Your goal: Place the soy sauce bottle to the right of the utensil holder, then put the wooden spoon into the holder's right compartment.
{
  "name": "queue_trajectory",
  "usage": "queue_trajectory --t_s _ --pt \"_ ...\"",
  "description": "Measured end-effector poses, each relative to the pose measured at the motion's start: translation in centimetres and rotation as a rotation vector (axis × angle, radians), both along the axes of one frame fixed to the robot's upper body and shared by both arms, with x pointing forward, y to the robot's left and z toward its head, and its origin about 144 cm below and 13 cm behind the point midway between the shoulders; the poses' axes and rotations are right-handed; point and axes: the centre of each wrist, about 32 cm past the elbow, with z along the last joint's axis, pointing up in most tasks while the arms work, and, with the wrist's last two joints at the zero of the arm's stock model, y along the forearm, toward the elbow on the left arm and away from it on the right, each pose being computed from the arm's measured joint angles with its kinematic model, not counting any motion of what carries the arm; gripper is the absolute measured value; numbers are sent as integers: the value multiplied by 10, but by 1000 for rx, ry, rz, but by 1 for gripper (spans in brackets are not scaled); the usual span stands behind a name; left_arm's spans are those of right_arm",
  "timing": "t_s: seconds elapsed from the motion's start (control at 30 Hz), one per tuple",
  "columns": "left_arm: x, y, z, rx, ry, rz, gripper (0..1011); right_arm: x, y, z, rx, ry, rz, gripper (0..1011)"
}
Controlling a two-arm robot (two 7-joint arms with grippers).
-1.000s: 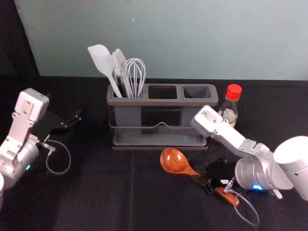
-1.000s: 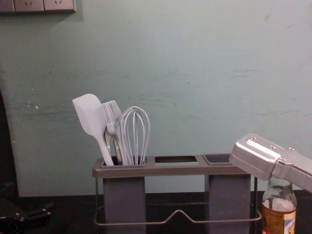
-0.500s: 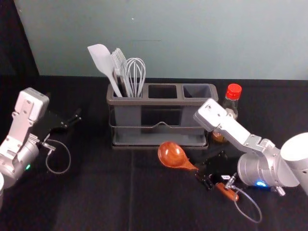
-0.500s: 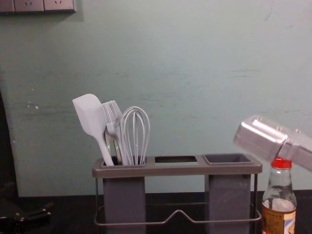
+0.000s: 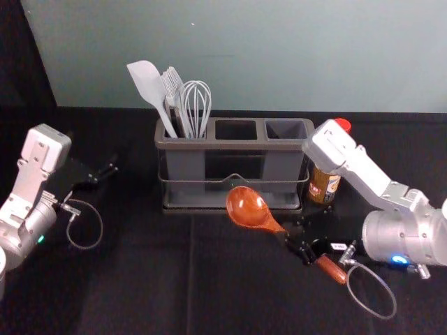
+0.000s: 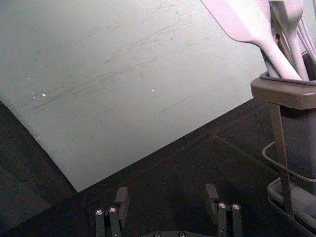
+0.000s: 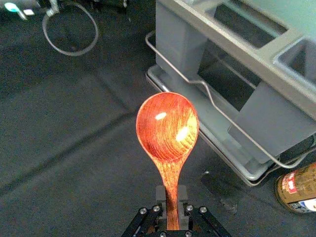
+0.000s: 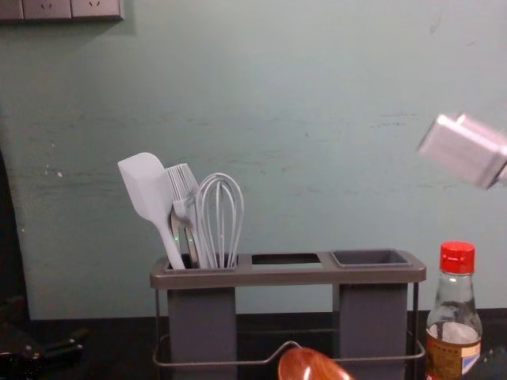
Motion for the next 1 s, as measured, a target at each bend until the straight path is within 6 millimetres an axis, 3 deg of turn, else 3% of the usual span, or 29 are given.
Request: queue_trajectory --t_s 0.43,0.77,1.0 --pt "0 0 0 0 0 0 1005 -23 -22 17 175 -48 -25 127" --pt "0 0 0 0 0 0 1005 -29 -33 18 273 -100 -89 127" --pt "0 0 0 0 0 0 1005 -34 -29 13 324 -159 -131 127"
